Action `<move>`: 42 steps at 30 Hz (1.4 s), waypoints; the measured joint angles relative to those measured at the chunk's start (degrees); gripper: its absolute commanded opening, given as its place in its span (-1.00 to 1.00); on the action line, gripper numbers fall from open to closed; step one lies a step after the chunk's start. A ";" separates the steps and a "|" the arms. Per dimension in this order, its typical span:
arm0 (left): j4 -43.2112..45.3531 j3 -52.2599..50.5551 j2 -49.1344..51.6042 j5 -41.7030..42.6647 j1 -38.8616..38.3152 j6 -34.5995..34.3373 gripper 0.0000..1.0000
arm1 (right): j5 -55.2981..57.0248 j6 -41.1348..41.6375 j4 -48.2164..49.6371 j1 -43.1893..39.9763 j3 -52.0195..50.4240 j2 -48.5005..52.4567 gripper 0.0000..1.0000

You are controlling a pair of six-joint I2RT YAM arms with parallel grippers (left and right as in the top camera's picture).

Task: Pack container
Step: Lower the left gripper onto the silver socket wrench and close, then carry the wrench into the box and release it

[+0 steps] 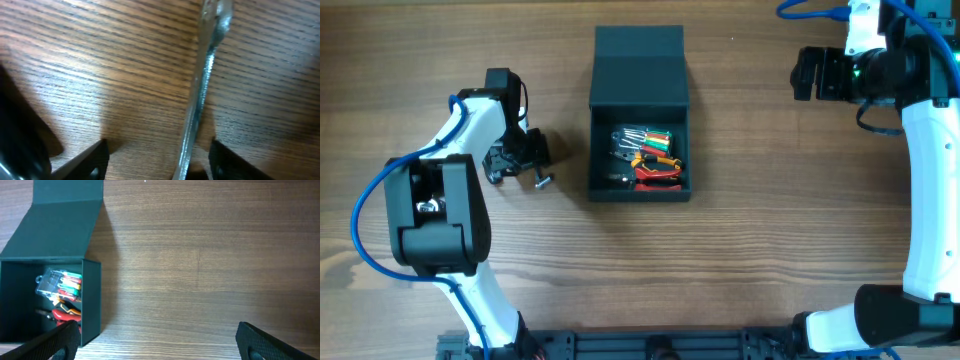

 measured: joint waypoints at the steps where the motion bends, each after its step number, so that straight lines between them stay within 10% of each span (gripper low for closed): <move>1: -0.02 0.00 0.00 -0.04 0.00 -0.13 0.07 | 0.00 0.00 -0.04 0.00 0.00 0.00 0.99; 17: -0.04 0.00 0.07 -0.44 0.00 -0.66 -0.92 | 0.00 0.00 -0.31 0.00 0.00 0.00 1.00; 33: -2.45 0.00 -2.36 3.04 -0.15 -0.70 -0.92 | 0.00 0.00 -0.50 0.00 0.00 0.00 1.00; 42: -2.89 3.67 -23.80 4.52 -9.94 8.20 -0.92 | 0.00 0.00 -0.48 0.00 0.00 0.00 0.99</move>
